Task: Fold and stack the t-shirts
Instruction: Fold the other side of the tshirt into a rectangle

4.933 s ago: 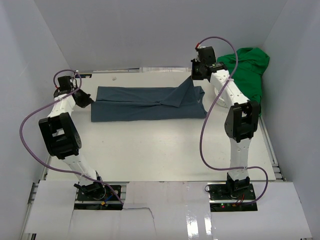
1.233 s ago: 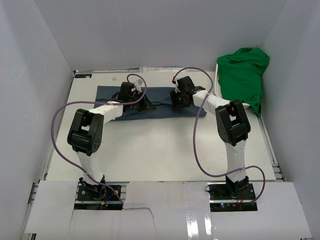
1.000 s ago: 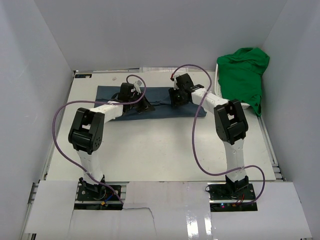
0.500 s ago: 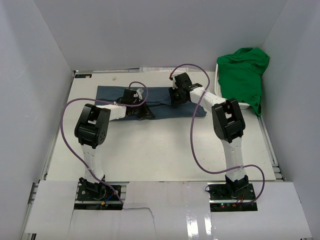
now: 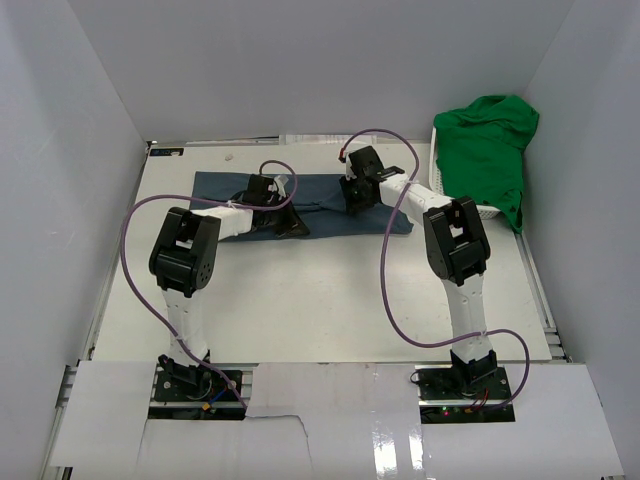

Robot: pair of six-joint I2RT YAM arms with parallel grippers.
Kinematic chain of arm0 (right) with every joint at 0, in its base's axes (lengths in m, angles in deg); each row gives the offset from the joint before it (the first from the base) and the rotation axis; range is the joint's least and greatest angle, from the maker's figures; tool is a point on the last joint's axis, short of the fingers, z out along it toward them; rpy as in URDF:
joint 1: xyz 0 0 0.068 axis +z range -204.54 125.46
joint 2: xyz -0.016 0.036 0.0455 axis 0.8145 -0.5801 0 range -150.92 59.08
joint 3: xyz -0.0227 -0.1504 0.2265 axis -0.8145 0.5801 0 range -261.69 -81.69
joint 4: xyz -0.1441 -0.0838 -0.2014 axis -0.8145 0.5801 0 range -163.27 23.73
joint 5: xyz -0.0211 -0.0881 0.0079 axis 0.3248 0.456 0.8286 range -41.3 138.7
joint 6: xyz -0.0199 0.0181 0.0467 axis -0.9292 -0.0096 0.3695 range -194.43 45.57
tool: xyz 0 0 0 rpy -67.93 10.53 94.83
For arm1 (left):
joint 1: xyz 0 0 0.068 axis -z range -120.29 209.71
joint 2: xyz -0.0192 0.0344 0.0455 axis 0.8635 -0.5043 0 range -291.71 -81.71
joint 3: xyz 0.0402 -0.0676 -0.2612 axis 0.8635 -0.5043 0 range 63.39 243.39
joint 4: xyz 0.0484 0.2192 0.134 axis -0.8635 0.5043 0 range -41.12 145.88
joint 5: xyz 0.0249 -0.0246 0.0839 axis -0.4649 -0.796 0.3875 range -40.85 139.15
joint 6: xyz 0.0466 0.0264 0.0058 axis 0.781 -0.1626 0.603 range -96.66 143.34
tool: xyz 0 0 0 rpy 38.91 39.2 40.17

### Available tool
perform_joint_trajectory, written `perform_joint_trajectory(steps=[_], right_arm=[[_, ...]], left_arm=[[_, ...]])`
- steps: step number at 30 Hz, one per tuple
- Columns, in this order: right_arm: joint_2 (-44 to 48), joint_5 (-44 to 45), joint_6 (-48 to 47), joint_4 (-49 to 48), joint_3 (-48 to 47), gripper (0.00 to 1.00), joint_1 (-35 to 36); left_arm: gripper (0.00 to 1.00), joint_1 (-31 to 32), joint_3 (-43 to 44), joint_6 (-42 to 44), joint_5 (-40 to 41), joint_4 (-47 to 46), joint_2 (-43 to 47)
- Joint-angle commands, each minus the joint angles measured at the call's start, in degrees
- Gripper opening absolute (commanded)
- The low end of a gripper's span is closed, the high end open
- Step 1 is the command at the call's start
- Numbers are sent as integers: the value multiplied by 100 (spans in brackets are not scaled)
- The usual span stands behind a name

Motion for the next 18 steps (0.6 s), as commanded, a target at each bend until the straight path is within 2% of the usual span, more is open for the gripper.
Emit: perform_joint_trajectory(steps=[1,3,5,9,13,18], right_arm=[[38,61,-30,-4,-145,28,-2],[-41,26,-12,-13,-215,15,-11],[-68,-18,14,-13,-242,8,-11],[-15,-387,111,-162,-304,8,-37],[117,-607,172,-697,-513,8,-54],[-164,-993,304,-1506,-979,8,-195]], left_arm=[[0,35,217,120,52,142,183],[0,35,217,138,52,160,183],[0,35,182,155,61,177,192],[0,44,111,182,96,168,201],[0,70,67,182,87,177,192],[0,149,-12,173,122,177,218]])
